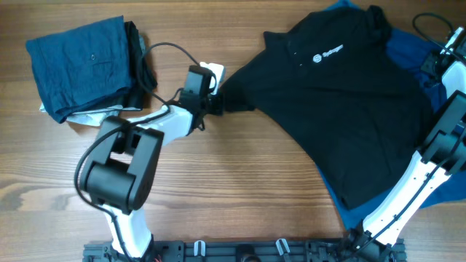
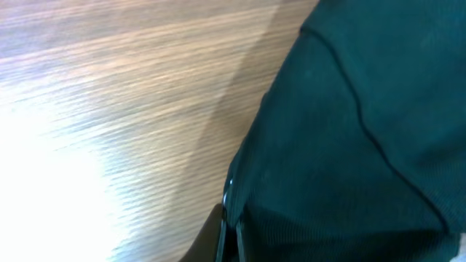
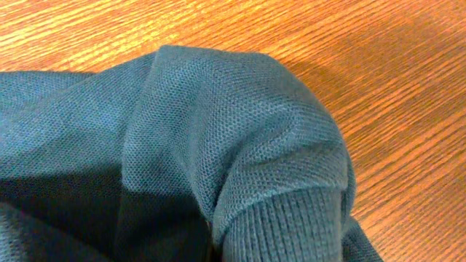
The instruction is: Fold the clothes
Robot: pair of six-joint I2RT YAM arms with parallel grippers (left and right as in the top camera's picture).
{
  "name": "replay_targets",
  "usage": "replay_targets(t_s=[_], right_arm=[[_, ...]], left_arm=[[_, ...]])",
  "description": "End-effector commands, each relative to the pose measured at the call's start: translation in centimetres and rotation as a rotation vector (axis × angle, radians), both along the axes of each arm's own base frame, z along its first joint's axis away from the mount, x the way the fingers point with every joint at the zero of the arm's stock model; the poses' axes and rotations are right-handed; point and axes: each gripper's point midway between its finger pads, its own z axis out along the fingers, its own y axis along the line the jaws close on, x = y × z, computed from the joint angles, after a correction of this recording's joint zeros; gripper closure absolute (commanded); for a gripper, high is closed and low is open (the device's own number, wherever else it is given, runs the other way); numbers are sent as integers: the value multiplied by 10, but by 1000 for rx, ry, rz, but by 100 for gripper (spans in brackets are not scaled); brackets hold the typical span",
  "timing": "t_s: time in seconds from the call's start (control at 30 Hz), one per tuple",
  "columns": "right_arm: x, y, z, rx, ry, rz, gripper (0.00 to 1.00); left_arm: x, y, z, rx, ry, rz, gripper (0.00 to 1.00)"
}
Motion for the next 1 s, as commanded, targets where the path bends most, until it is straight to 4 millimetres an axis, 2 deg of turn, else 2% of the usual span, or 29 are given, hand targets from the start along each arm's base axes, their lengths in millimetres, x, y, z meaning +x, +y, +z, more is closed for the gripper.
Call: replay_targets(t_s=[0.0,0.1,0.2,0.23,0.4,0.6,0.67,0.77,0.8,0.83,0.87,0.9,0.97], right_arm=[[-33,-29,-44,-22,103,-78,91],[-38,-40,-42,-27,92,-98,88],[-42,-48,-41,-32,85,-112,88],[-42,-50,-40,-34,83,-114,88],[-46,-62,-37,-51,67,-133,86],[-43,-67,-29,-77,61,-117,82],[-37,-71,-12,-89,40,-118,80],[-23,-71,36,-98,-35,-102,42],[-18,-69,53,-95,-70,-87,23],[-13,-65,77,-90,-122,-79,13],[-7,-55,109,-78,-179,-45,12],[-6,-45,129,-56,-210,-23,11],[-3,-17,158,41,-269,34,12]], left_arm=[[-13,66,-21,166,102,155,96],[-26,103,-31,259,178,251,96],[-39,143,-35,302,239,477,96],[-43,150,-37,294,261,520,96],[-58,176,-42,275,339,646,96],[-73,181,-45,296,400,647,96],[-80,182,-46,310,428,644,96],[-85,181,-46,315,445,640,96],[-84,180,-46,305,445,637,96],[-82,175,-47,278,446,627,96],[-78,162,-48,207,454,597,84],[-75,153,-48,160,459,577,76],[-72,143,-48,106,462,552,76]])
